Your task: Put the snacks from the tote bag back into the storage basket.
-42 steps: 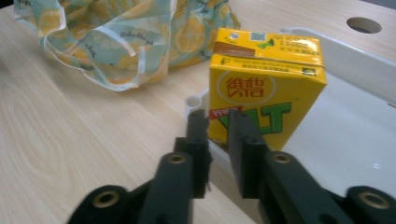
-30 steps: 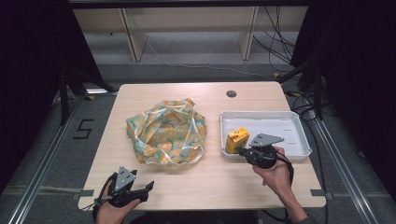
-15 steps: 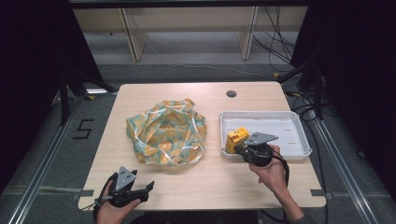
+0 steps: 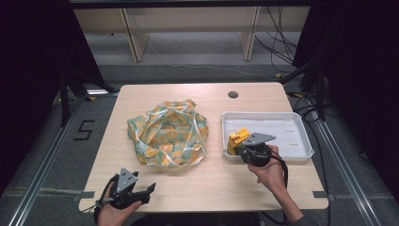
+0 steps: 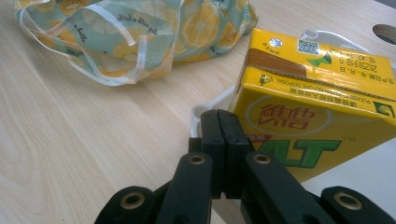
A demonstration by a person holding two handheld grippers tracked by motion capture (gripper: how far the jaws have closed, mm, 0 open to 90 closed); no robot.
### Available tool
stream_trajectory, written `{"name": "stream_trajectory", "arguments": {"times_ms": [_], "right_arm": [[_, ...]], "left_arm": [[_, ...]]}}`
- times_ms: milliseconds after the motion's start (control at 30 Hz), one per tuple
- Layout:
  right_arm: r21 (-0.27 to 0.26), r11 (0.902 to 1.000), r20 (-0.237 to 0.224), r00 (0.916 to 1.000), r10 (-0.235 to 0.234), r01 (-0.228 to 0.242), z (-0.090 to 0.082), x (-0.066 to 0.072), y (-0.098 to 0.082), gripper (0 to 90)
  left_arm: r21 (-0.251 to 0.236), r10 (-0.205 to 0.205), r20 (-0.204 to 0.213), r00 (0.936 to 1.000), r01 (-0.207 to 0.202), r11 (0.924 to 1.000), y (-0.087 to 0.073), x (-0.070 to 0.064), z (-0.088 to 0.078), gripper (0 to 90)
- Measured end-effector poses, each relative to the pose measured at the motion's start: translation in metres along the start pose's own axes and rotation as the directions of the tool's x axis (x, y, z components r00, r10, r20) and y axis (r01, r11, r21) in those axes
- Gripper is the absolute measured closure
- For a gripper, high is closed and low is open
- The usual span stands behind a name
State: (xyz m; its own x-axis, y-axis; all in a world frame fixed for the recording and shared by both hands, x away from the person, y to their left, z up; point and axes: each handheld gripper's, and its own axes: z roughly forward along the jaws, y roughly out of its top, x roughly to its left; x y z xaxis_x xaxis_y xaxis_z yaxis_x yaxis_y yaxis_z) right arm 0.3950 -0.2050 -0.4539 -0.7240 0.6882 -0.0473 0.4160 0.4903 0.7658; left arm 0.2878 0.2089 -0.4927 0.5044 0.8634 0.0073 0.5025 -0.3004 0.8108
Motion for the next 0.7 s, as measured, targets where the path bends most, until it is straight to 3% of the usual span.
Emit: {"name": "stream_trajectory", "arguments": {"times_ms": [233,267,500,533,567,700], "right_arm": [[0.012,0.9997,0.004,0.9997,-0.023,0.022,-0.0039,-0.0007,0.0003,90.0],[0.02,0.9998,0.006,1.0,0.004,-0.004,-0.0055,-0.0007,-0.0008,90.0],[0.024,0.9997,0.024,0.9997,-0.001,0.0,-0.0039,-0.0062,-0.0025,90.0],[0.03,0.9993,0.023,0.9995,0.023,-0.023,-0.0033,-0.0035,-0.0027,90.0],[0.02,0.9998,0.03,0.9996,0.0,0.0,-0.002,-0.0048,-0.0022,90.0],[0.027,0.9996,0.024,0.9997,0.005,-0.005,0.0004,-0.004,-0.0005,90.0]], "left_arm": [[0.0,-0.003,-0.005,1.0,0.003,1.0,0.0,0.0003,-0.001,24.4],[-0.001,-0.003,-0.005,1.0,0.003,1.0,-0.0001,0.0004,-0.001,24.4],[0.001,0.001,-0.004,1.0,-0.001,1.0,0.0,0.0002,-0.0005,24.4],[0.0,-0.003,-0.001,1.0,0.003,1.0,-0.0001,0.0002,-0.0001,24.4],[0.0,-0.002,-0.001,1.0,0.002,1.0,-0.0001,0.0001,0.0,24.5],[0.0,-0.002,-0.001,1.0,0.002,1.0,-0.0001,-0.0006,0.0004,24.4]]}}
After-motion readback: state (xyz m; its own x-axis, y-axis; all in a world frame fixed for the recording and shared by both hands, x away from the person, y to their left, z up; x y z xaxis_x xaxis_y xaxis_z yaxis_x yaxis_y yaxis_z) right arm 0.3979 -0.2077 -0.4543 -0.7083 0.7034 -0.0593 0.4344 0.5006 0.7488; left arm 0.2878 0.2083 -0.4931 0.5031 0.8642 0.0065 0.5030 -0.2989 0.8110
